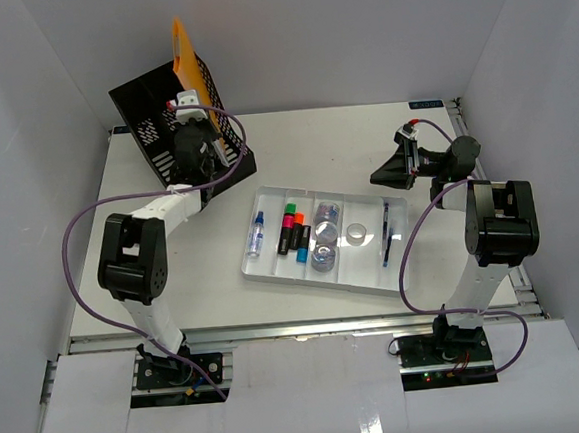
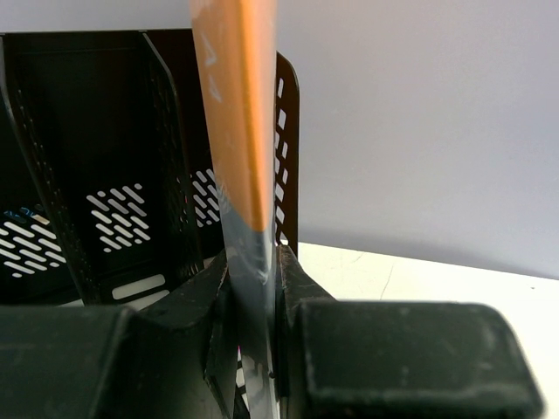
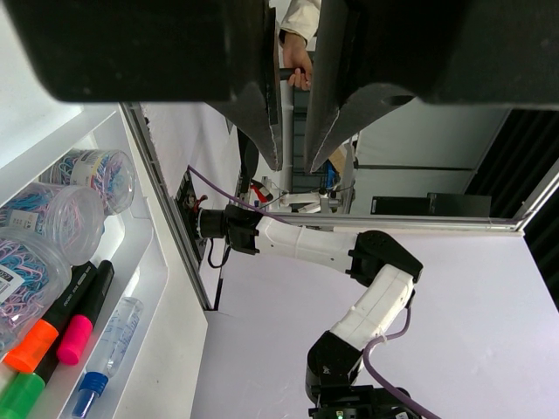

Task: Organize the desk

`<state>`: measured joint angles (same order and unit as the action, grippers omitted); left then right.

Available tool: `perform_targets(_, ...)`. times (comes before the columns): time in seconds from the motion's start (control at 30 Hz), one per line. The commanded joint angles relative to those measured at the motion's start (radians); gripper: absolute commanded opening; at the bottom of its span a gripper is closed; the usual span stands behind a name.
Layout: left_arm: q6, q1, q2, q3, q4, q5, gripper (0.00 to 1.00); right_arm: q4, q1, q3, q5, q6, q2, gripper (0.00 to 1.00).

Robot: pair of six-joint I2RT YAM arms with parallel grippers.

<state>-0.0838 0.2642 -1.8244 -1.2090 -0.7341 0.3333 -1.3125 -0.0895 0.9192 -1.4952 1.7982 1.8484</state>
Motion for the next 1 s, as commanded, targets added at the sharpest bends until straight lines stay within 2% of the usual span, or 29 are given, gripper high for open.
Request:
perform_targets(0.0,0.050,-0.003,0.013,0.020,-0.025,0.014,0.00,-0.573,0.001,-0.007,-0.043,-0.017,0.000,0.22)
perform_targets(0.13,0.047,-0.003,0.017,0.020,-0.032,0.053,0.00,-0.573,0.000,-0.008,-0.040,-0.017,0.000,0.22)
perform_targets(0.37,-0.054,0.001,-0.048,-0.097,0.026,0.148,0.00,-0.573,0.000,-0.012,-0.042,-0.017,-0.001,0.22)
perform_targets(0.8,-0.074,0.030,-0.119,-0.132,0.057,0.239,0.00,-0.573,-0.001,-0.015,-0.040,-0.019,0.002,0.20)
perform_targets(0.97,-0.066,0.068,-0.150,-0.217,0.097,0.307,0.00,-0.573,-0.001,-0.016,-0.039,-0.019,0.005,0.20)
